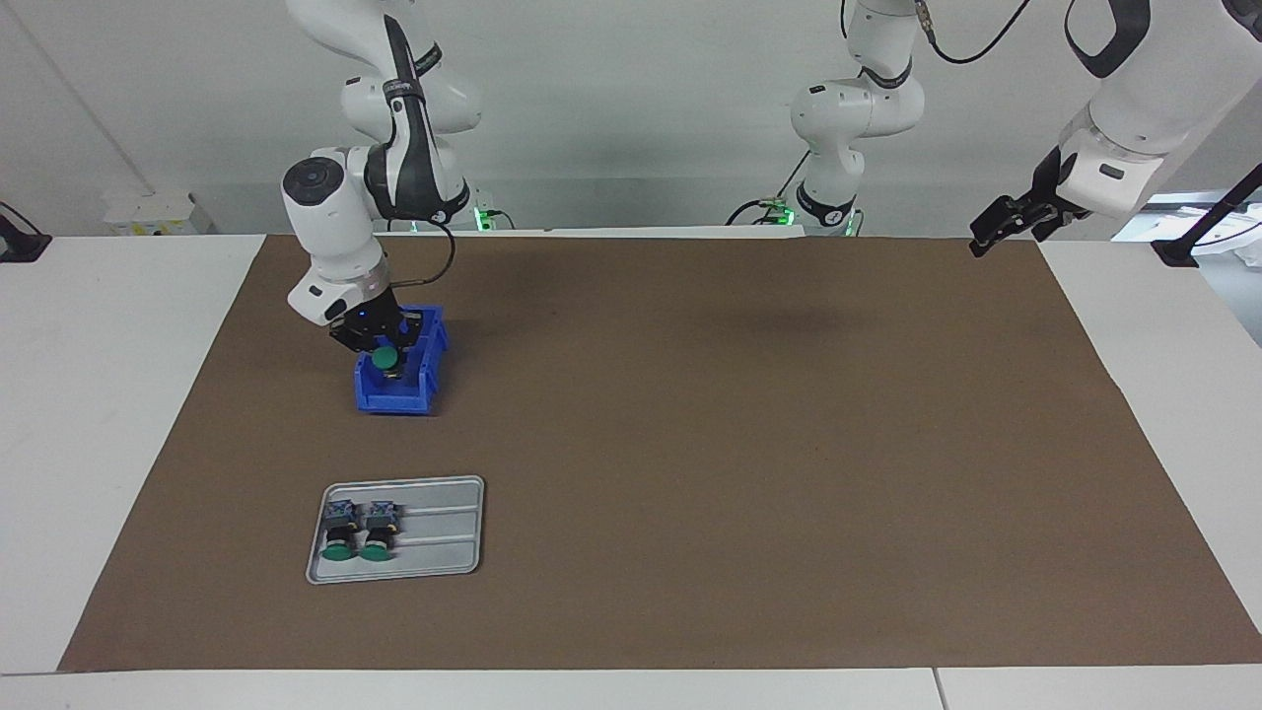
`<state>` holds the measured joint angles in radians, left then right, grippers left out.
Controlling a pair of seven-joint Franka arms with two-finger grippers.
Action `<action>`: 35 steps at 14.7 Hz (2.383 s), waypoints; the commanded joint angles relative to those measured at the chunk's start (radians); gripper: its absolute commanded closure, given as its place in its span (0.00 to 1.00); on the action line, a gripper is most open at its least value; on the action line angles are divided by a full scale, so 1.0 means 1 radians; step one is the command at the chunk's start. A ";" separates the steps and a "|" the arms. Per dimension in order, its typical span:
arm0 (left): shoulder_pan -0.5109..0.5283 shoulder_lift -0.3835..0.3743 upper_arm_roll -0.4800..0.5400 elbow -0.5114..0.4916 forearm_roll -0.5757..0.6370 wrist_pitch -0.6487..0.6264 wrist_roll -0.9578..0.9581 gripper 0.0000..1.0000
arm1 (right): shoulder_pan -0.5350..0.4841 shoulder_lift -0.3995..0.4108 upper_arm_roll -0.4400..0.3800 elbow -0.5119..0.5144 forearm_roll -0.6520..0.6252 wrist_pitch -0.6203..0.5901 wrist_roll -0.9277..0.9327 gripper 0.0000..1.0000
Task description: Place and press button with both arms
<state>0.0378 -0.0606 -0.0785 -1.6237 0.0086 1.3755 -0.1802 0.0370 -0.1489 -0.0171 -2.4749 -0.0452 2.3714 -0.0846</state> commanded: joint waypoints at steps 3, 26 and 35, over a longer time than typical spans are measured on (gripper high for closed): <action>0.010 -0.010 -0.004 -0.002 -0.009 -0.001 -0.001 0.00 | -0.005 -0.004 0.014 -0.001 -0.007 0.006 0.026 0.61; 0.001 -0.010 -0.004 -0.002 -0.009 -0.001 -0.002 0.00 | -0.091 0.057 0.019 0.796 0.071 -0.877 0.034 0.01; 0.011 -0.010 -0.003 -0.002 -0.009 -0.001 -0.002 0.00 | -0.086 0.054 0.011 0.788 0.067 -0.871 0.037 0.01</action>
<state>0.0392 -0.0606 -0.0796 -1.6237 0.0086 1.3755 -0.1803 -0.0448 -0.1014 -0.0079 -1.7018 0.0198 1.5185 -0.0601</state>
